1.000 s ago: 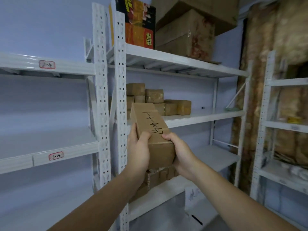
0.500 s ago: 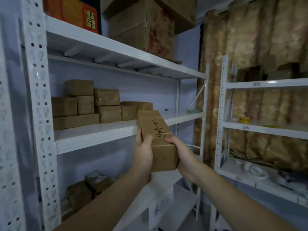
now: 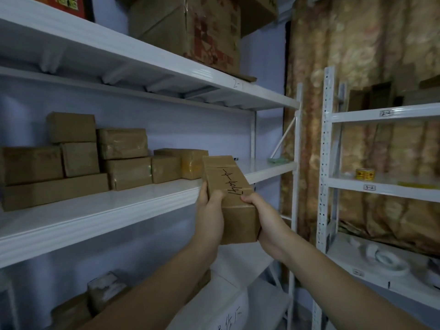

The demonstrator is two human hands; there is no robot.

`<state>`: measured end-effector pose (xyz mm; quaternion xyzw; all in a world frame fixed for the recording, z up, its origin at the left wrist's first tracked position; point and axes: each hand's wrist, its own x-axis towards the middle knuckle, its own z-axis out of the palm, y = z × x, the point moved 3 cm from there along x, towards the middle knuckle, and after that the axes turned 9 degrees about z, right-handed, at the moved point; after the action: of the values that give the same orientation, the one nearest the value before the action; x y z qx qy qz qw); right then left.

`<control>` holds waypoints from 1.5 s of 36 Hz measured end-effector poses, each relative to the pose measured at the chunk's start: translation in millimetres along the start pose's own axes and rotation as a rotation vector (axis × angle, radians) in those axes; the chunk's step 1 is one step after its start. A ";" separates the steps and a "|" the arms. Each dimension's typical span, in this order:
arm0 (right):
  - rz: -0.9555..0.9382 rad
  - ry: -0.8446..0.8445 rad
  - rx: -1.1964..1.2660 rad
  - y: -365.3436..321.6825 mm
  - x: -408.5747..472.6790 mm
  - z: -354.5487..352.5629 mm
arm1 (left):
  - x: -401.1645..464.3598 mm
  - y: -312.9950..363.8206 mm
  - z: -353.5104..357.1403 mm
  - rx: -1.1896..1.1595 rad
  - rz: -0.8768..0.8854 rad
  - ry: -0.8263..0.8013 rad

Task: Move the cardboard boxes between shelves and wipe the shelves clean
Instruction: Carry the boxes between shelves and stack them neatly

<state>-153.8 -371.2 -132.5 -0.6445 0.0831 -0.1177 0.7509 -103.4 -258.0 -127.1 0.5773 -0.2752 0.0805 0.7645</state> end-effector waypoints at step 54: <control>0.061 -0.208 -0.377 -62.8 464.1 -92.8 | 351.7 -172.1 66.8 0.670 -0.034 0.159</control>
<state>261.0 -599.8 -72.4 -0.7795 0.0453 -0.0100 0.6247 244.4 -443.5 -78.5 0.7926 -0.1633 0.1985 0.5529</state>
